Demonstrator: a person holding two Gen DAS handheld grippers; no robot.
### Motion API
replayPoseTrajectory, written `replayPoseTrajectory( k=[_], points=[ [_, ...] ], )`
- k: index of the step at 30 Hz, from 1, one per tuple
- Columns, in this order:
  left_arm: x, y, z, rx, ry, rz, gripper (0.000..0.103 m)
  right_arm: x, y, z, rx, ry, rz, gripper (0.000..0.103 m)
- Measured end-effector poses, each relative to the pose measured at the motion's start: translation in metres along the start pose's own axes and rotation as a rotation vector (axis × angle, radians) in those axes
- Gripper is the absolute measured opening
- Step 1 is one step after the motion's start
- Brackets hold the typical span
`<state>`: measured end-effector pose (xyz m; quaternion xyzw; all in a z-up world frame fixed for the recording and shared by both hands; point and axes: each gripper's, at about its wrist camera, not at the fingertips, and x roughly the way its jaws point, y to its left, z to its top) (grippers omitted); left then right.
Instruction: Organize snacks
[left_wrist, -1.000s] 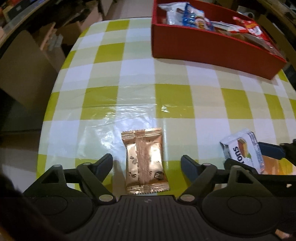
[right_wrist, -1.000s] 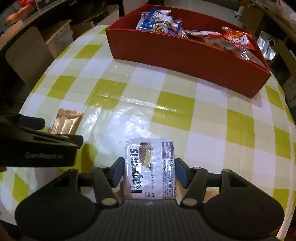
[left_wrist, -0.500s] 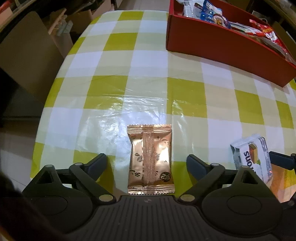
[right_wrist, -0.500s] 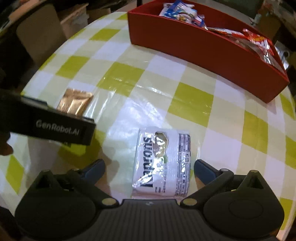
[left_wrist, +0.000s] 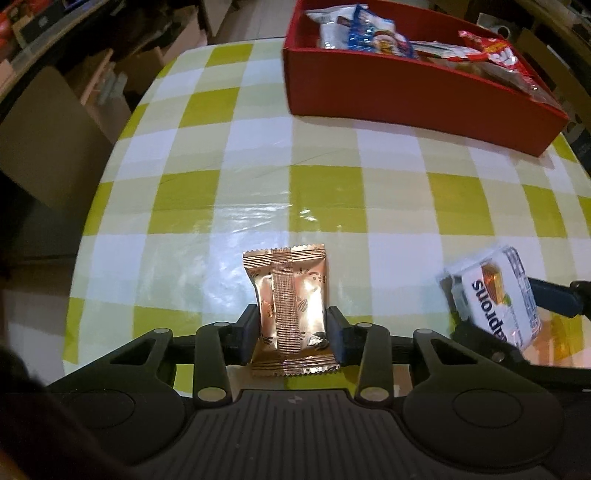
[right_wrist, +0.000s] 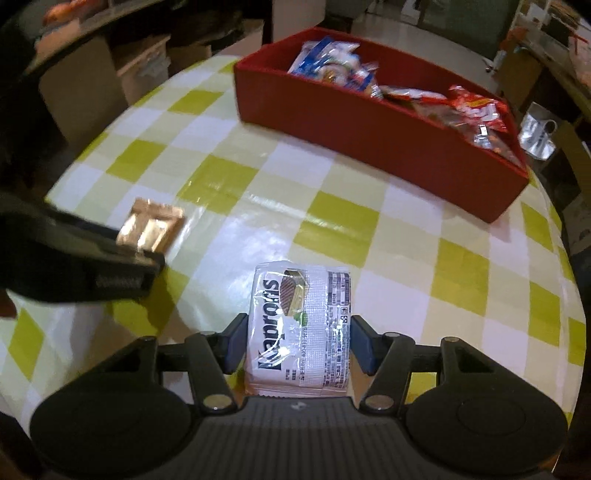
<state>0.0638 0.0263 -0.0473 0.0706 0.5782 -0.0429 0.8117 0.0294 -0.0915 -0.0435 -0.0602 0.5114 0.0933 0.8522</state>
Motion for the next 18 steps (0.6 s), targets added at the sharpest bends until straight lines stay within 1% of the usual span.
replayPoseTrajectory(
  k=[12,18],
  points=[
    [-0.013,-0.015,0.010,0.013,-0.052,-0.031,0.047,-0.013,-0.020,0.010,0.070,-0.046,-0.014,0.063],
    [-0.025,-0.026,0.017,0.041,-0.106,-0.026,0.047,-0.024,-0.034,0.017,0.115,-0.091,-0.025,0.063]
  ],
)
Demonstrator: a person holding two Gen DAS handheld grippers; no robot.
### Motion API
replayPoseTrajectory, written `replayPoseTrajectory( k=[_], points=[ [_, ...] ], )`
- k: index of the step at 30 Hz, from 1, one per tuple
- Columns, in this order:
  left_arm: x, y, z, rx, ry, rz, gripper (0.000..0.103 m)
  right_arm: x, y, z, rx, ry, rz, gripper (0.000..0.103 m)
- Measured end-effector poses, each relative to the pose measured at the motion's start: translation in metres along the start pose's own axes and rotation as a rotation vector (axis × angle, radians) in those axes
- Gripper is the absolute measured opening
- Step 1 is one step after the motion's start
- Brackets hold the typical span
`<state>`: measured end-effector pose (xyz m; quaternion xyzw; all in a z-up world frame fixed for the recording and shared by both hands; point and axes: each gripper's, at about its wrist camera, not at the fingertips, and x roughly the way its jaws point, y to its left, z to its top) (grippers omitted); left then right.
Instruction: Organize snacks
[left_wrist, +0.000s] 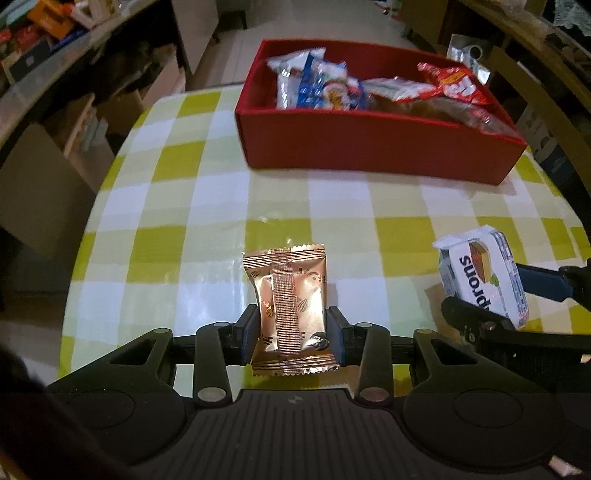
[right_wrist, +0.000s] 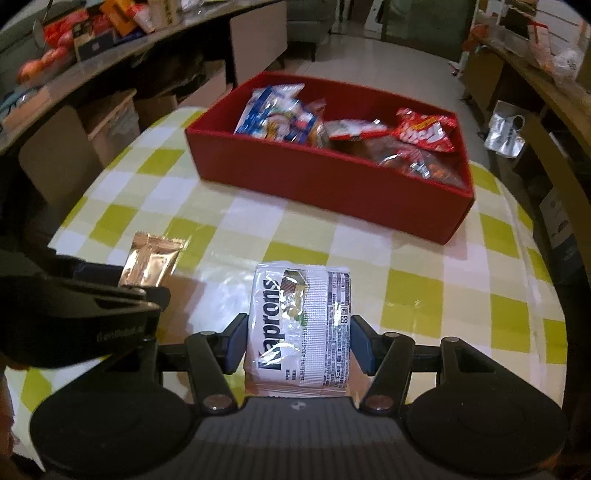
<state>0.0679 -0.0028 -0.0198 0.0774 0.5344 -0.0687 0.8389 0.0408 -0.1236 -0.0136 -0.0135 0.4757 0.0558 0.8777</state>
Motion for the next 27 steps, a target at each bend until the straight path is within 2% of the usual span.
replayPoseTrajectory(
  k=[11,27],
  points=[
    [-0.015,-0.018,0.018,0.039,-0.092,0.026,0.047,-0.011,-0.022,0.013,0.058,-0.052,-0.024,0.063],
    [-0.016,-0.019,0.024,0.057,-0.107,0.052,0.047,-0.014,-0.030,0.016,0.073,-0.071,-0.037,0.063]
  ],
)
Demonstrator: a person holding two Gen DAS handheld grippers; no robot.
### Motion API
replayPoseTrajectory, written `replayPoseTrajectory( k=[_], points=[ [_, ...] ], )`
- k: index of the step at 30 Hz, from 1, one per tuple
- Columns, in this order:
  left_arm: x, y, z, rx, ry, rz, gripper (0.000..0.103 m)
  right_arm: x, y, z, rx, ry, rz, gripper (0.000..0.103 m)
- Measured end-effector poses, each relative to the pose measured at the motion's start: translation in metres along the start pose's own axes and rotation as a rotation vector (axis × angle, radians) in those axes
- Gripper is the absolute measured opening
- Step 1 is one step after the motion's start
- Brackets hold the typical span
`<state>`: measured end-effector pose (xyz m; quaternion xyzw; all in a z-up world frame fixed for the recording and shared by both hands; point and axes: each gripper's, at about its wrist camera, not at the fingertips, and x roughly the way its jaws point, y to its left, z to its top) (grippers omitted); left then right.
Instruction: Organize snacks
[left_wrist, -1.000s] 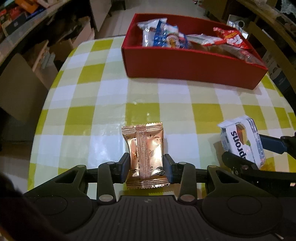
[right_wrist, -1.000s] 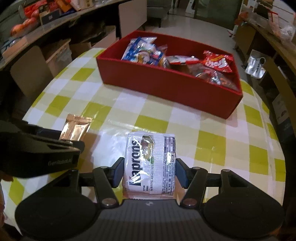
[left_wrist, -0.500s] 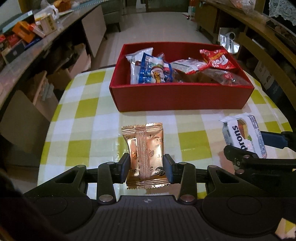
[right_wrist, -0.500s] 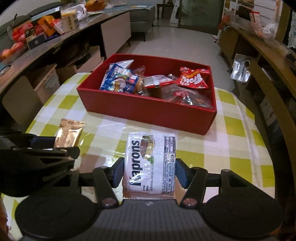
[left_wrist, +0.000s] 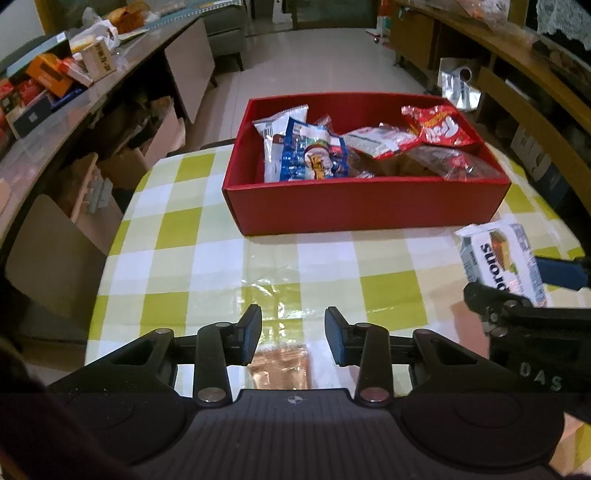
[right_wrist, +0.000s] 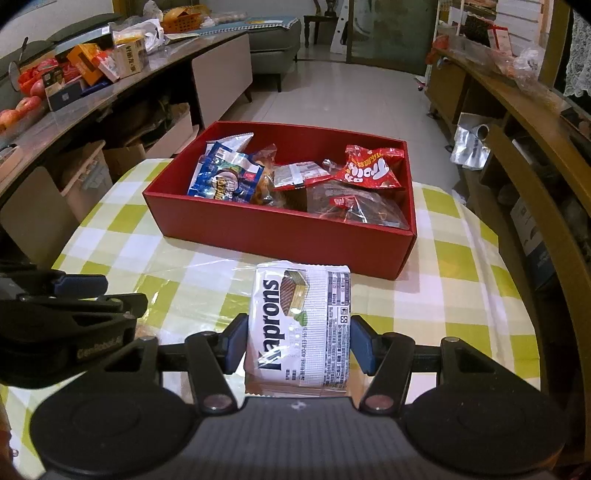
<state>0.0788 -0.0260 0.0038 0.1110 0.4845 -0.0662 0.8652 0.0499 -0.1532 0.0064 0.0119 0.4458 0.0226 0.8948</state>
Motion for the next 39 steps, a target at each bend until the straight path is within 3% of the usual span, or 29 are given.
replayPoseTrajectory(
  k=[3,5,8,10,15,17,18,20,24,32,39],
  points=[
    [0.012,0.007,-0.001,-0.032,0.044,-0.011,0.052,0.001,0.000,-0.001,0.000,0.006,0.002,0.063],
    [0.023,0.020,0.000,-0.104,0.101,-0.058,0.070,0.001,-0.001,-0.001,0.003,0.009,0.013,0.063],
    [0.034,0.028,-0.006,-0.124,0.144,-0.077,0.084,0.004,-0.001,-0.003,-0.004,0.023,0.019,0.063],
    [0.044,0.024,-0.013,-0.106,0.170,-0.058,0.085,0.005,-0.002,-0.003,0.004,0.028,0.023,0.063],
    [0.059,0.021,-0.036,-0.117,0.242,-0.039,0.082,0.005,0.000,-0.006,-0.006,0.038,0.043,0.063],
    [0.061,0.028,-0.036,-0.164,0.245,-0.057,0.080,0.003,0.002,-0.006,-0.012,0.037,0.048,0.063],
    [0.060,0.030,-0.035,-0.179,0.244,-0.051,0.074,0.002,0.003,-0.007,-0.015,0.033,0.050,0.063],
    [0.055,0.029,-0.032,-0.172,0.226,-0.046,0.047,-0.002,0.004,-0.006,-0.019,0.022,0.050,0.063],
    [0.051,0.025,-0.030,-0.173,0.225,-0.084,0.046,-0.003,0.004,-0.006,-0.017,0.011,0.042,0.063],
    [0.033,0.018,-0.017,-0.127,0.122,-0.022,0.046,-0.002,0.005,-0.005,-0.036,0.009,0.015,0.063],
    [0.026,0.014,-0.009,-0.103,0.084,-0.014,0.046,0.001,0.006,-0.005,-0.047,0.010,-0.005,0.063]
  ],
)
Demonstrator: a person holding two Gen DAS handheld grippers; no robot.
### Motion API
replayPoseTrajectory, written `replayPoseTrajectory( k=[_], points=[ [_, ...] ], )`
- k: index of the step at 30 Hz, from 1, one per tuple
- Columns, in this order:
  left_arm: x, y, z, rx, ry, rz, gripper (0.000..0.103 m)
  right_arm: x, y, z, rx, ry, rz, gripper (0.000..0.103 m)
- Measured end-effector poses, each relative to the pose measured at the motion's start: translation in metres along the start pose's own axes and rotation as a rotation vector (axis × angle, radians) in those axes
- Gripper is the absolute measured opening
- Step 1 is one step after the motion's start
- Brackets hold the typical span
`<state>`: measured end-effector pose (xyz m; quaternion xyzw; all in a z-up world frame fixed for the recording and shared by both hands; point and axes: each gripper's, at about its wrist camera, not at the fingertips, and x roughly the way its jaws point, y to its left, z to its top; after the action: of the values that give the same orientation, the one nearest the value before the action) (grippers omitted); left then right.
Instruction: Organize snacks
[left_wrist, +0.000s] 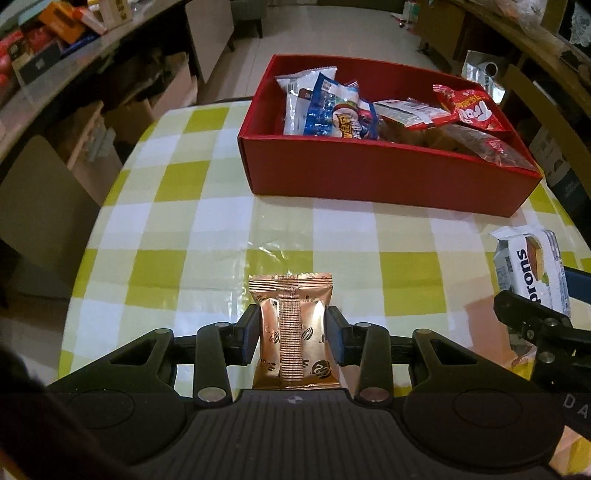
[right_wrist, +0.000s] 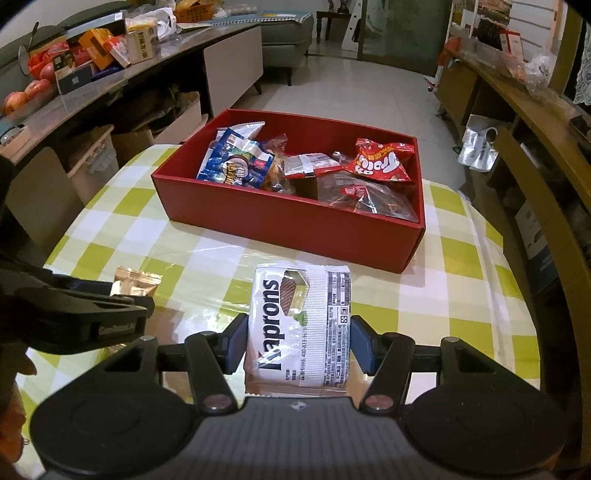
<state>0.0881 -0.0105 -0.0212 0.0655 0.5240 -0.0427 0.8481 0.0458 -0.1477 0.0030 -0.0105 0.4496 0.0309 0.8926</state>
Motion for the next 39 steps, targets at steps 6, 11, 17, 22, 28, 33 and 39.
replayPoseTrajectory(
  k=[6,11,17,22,28,33,39],
  points=[
    [-0.005,-0.003,0.003,0.003,-0.013,-0.011,0.046,0.000,-0.001,0.001,-0.004,-0.004,-0.009,0.063],
    [-0.011,-0.006,0.007,0.018,-0.047,0.005,0.046,0.001,-0.003,0.003,-0.002,-0.008,-0.017,0.063],
    [-0.015,-0.005,0.012,0.013,-0.063,0.004,0.046,0.001,-0.006,0.006,0.005,-0.014,-0.019,0.063],
    [-0.018,-0.005,0.016,0.012,-0.079,0.007,0.046,0.002,-0.008,0.009,0.010,-0.019,-0.021,0.063],
    [-0.023,-0.007,0.023,0.017,-0.107,0.013,0.046,0.002,-0.013,0.016,0.022,-0.031,-0.025,0.063],
    [-0.024,-0.010,0.029,0.021,-0.121,0.014,0.046,0.003,-0.017,0.021,0.036,-0.040,-0.028,0.063],
    [-0.006,0.000,0.034,-0.029,-0.052,-0.038,0.046,0.007,-0.019,0.019,0.040,-0.026,-0.026,0.063]
  ],
)
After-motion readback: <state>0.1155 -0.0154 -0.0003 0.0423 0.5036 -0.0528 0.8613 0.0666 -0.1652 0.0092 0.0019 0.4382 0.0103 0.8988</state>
